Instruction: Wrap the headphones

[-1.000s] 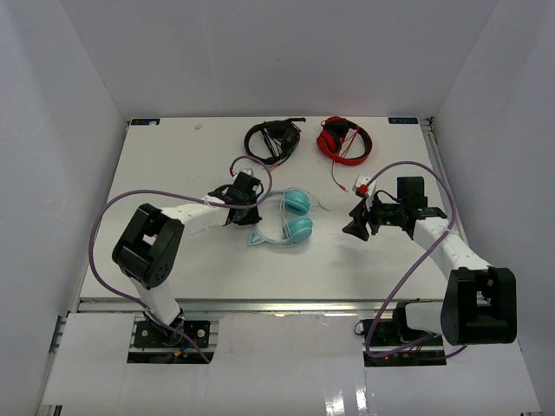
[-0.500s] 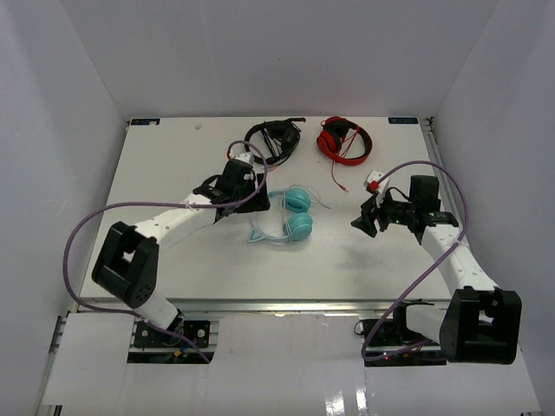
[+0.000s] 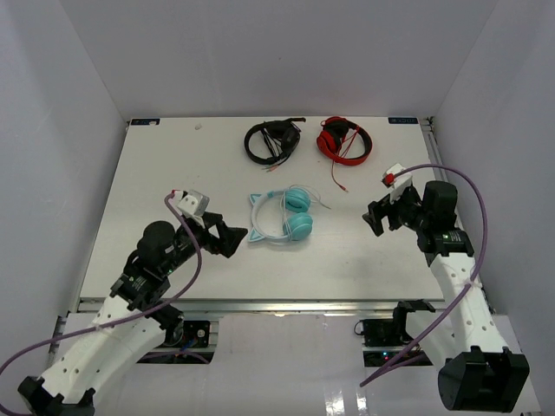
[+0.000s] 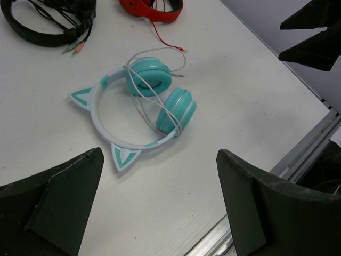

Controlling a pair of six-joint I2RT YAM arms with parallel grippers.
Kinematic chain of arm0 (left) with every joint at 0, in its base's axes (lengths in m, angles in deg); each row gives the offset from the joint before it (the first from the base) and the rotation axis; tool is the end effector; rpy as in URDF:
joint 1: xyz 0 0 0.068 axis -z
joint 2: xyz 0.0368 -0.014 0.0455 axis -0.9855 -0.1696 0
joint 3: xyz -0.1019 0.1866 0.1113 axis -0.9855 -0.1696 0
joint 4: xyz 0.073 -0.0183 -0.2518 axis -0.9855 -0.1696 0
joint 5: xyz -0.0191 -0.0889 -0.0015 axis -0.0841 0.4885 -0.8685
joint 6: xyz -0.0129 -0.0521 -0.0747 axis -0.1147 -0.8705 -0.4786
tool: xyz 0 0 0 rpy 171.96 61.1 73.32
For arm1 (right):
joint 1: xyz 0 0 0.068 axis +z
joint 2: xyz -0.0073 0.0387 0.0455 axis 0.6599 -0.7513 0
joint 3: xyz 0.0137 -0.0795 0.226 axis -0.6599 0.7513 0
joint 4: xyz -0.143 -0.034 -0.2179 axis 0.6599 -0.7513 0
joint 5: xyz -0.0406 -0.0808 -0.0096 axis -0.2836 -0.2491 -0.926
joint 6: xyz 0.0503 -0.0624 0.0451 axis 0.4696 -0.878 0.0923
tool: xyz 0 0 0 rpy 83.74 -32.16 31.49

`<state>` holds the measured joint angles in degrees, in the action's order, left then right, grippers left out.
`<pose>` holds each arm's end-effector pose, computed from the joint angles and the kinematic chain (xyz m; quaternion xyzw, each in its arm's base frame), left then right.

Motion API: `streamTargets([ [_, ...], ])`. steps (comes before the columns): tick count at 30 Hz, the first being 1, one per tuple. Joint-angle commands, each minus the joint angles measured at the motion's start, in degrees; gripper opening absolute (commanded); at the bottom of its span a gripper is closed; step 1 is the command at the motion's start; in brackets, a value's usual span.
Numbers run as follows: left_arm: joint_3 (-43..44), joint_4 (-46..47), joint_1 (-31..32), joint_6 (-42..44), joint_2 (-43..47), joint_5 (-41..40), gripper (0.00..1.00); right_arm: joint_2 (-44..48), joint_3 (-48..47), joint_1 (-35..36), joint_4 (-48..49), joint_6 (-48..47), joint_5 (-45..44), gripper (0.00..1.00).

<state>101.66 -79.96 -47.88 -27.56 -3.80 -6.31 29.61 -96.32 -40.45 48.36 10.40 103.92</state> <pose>0.1827 -0.1307 0.2706 0.1667 0.7572 -0.3055 0.5527 0.2536 0.0426 0.2432 -0.3127 0.7801 0.0951 0.5335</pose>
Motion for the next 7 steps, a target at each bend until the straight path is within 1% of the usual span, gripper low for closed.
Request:
streamTargets([
  [1, -1.26, -3.07, -0.19, 3.87, 5.04, -0.84, 0.98, 4.09, 2.68, -0.14, 3.71, 11.49, -7.74, 0.90],
  [7, -1.49, -4.17, -0.10, 3.96, 6.99, -1.07, 0.98, 9.32, 7.44, -0.23, 9.05, 17.01, -15.15, 0.90],
])
